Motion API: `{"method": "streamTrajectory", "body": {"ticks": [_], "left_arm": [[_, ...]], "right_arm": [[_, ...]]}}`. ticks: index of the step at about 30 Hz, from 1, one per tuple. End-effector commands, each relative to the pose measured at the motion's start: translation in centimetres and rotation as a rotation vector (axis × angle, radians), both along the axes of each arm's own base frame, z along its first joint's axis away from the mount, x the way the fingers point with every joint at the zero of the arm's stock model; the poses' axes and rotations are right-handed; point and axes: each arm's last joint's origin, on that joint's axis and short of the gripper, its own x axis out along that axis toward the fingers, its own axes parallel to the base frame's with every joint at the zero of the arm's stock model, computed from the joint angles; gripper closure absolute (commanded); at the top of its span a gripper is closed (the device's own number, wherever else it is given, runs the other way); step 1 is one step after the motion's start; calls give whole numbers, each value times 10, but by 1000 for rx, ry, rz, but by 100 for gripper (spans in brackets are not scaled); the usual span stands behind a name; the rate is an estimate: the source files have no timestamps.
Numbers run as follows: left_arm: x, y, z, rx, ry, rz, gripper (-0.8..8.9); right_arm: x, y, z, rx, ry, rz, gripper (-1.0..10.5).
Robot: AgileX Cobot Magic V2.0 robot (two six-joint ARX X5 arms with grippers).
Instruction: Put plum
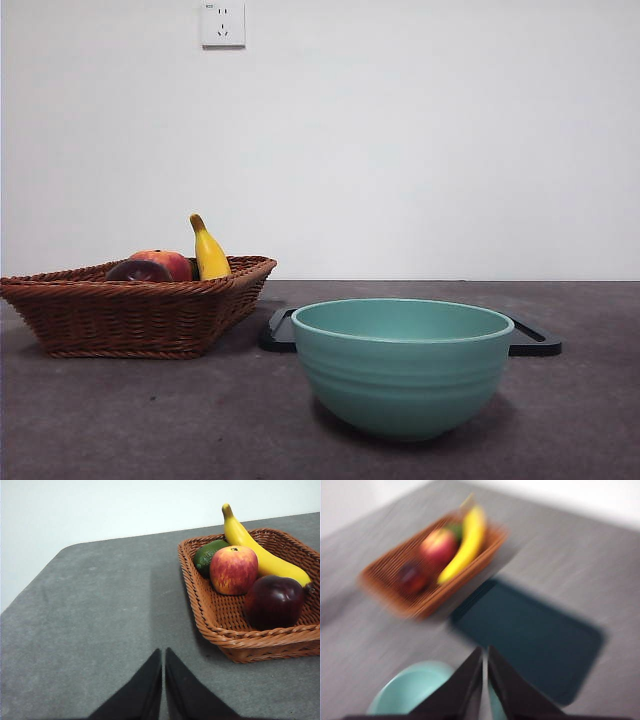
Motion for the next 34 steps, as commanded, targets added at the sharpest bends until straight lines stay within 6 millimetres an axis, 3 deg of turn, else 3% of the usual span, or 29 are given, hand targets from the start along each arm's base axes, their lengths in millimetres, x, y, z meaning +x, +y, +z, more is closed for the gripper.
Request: {"method": "streamTrajectory", "body": {"ticks": [1,6,17,23,34], "left_arm": [[1,0,-8,-3,26,5,805],[1,0,-8,-3,26,5,805],[1,0,-8,-3,26,5,805],[1,0,-8,-3,26,5,805],[1,0,-8,-3,26,5,805]], "right_arm": [[3,-17,-8,9,-100,-112,940],[-11,-46,-50,31,-285,-323,940],[-30,-59,-126,14,-416,-550,940],[-33,-60,-145,13,-420,-580,940],[-35,-61,-162,31,-411,-606,940]]}}
